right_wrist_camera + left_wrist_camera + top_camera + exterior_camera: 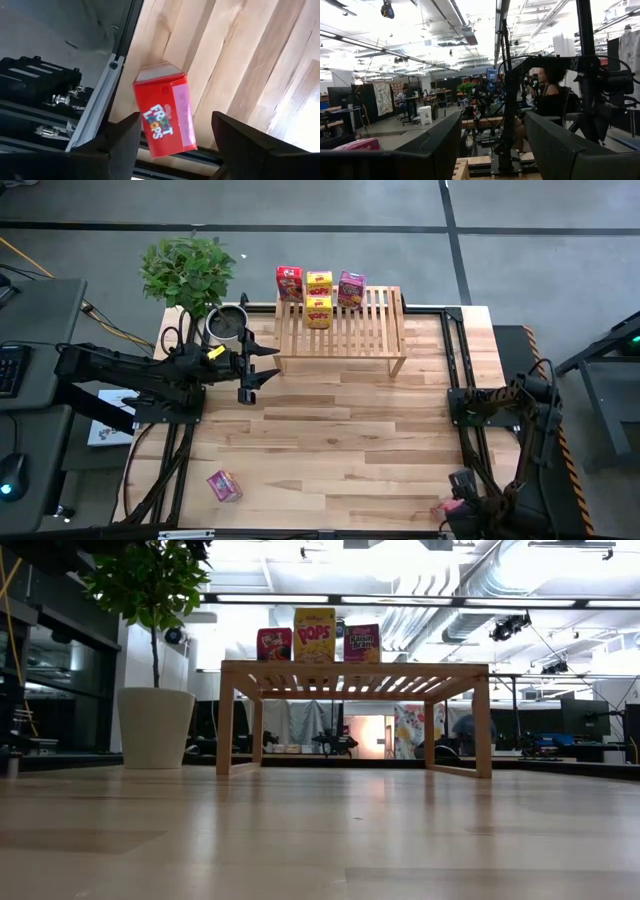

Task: Stack cereal on shelf
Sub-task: Align the red cereal box with the other red cereal box on the shelf

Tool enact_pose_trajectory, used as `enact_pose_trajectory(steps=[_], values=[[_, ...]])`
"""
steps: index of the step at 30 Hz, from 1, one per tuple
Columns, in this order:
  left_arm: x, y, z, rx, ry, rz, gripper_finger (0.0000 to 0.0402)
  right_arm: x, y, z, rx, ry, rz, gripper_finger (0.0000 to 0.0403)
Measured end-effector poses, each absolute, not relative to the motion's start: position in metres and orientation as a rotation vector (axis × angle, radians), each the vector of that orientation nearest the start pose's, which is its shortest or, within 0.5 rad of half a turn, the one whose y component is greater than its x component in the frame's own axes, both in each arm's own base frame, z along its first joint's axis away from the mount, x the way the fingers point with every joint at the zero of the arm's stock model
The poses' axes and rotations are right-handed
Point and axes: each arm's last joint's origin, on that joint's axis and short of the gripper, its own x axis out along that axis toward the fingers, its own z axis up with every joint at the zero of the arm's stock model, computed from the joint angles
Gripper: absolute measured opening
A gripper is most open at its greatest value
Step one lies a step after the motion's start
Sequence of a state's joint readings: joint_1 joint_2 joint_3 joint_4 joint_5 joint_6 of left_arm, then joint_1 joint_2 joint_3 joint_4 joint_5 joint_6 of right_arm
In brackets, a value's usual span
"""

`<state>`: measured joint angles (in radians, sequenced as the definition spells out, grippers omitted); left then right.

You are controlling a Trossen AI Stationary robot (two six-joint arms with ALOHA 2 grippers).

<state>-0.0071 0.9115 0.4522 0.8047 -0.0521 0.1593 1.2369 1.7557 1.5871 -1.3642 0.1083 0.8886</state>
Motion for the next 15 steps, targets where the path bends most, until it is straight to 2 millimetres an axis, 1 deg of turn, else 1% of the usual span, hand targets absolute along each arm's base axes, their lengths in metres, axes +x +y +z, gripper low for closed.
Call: enact_pose_trajectory(steps=[6, 9, 11, 13, 15], values=[[0.195, 0.000, 0.290, 0.147, -0.341, 0.072, 0.0207, 0.105, 0.308, 0.284, -0.297, 1.399, 0.259, 0.0236], [0.195, 0.000, 0.290, 0.146, -0.341, 0.072, 0.0207, 0.104, 0.308, 0.272, -0.317, 1.389, 0.254, 0.0236], [0.195, 0.000, 0.290, 0.146, -0.341, 0.072, 0.0207, 0.103, 0.308, 0.262, -0.306, 1.448, 0.281, 0.0236], [0.195, 0.000, 0.290, 0.146, -0.340, 0.072, 0.0207, 0.104, 0.308, 0.259, -0.281, 1.481, 0.308, 0.0236], [0.195, 0.000, 0.290, 0.146, -0.340, 0.072, 0.0207, 0.105, 0.308, 0.259, -0.312, 1.438, 0.308, 0.0236]])
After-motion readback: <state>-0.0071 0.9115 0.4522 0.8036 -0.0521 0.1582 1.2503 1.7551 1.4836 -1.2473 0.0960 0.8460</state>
